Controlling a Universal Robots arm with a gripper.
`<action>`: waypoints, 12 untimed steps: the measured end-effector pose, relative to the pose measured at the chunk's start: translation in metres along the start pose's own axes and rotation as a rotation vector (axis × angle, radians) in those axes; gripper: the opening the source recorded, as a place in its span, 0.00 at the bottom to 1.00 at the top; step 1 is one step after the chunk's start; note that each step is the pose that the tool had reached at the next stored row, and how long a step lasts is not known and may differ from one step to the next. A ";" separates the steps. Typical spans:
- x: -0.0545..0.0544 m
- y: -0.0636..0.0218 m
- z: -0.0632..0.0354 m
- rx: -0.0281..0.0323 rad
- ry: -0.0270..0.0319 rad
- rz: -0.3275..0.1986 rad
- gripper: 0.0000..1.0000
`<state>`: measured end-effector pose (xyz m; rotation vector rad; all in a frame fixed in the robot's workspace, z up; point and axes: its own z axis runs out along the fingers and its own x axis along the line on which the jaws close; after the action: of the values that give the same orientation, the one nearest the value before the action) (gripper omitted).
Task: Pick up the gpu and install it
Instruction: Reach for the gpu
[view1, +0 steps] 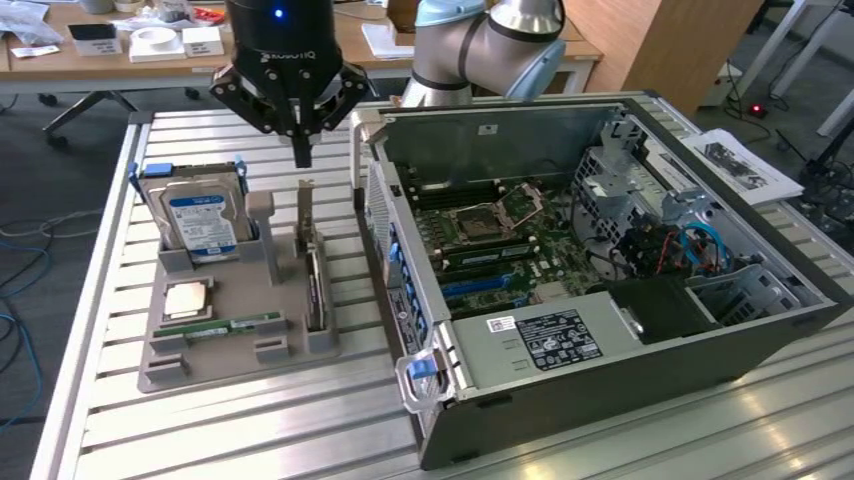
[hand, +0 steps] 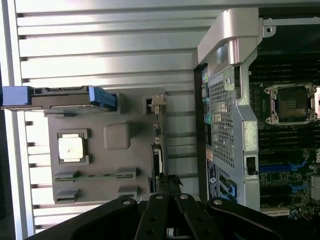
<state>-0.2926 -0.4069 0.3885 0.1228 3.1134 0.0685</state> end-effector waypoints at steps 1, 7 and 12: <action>0.000 -0.0019 -0.0001 -0.0001 0.0000 0.000 0.11; 0.000 -0.0127 -0.0006 -0.0001 0.0000 0.000 0.11; 0.003 -0.0150 -0.0007 0.0000 0.0000 0.000 0.11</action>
<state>-0.2968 -0.4217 0.3884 0.1228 3.1134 0.0685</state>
